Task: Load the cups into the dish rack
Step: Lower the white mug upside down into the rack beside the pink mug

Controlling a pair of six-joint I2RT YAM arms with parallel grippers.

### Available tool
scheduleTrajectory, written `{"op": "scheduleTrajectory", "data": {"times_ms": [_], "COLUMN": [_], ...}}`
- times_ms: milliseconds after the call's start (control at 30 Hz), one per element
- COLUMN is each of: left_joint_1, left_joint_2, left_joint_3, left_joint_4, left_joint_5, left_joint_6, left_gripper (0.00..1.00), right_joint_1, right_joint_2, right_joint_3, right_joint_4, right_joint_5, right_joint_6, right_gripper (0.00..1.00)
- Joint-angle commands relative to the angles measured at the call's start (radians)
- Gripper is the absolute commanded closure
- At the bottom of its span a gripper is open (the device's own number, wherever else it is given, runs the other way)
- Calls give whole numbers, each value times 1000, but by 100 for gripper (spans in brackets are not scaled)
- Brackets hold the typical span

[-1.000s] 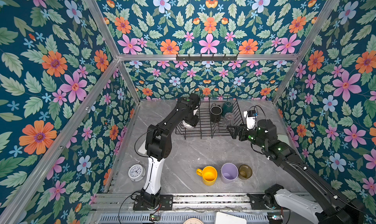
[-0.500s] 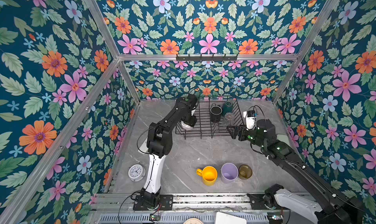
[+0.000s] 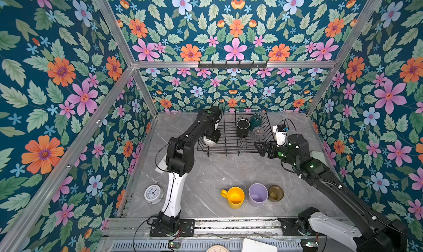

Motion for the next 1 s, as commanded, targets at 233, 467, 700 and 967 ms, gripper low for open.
{"op": "scheduleTrajectory", "data": {"times_ms": [233, 467, 700, 967], "left_joint_1": [4, 4, 3, 3], "left_joint_2": [11, 16, 16, 4], "left_joint_3": [14, 14, 14, 11], "left_joint_4": [15, 21, 30, 39], "left_joint_5": [-12, -13, -12, -1], "left_joint_6": [-2, 3, 6, 9], "left_gripper": [24, 12, 6, 0], "right_joint_1": [-2, -2, -4, -7], "right_joint_2": [-1, -3, -3, 1], "right_joint_3": [-8, -14, -16, -16], "right_joint_4": [30, 32, 33, 29], "right_joint_5": [-10, -15, -18, -22], "right_joint_6": [16, 23, 22, 25], "right_gripper": [1, 1, 1, 1]}}
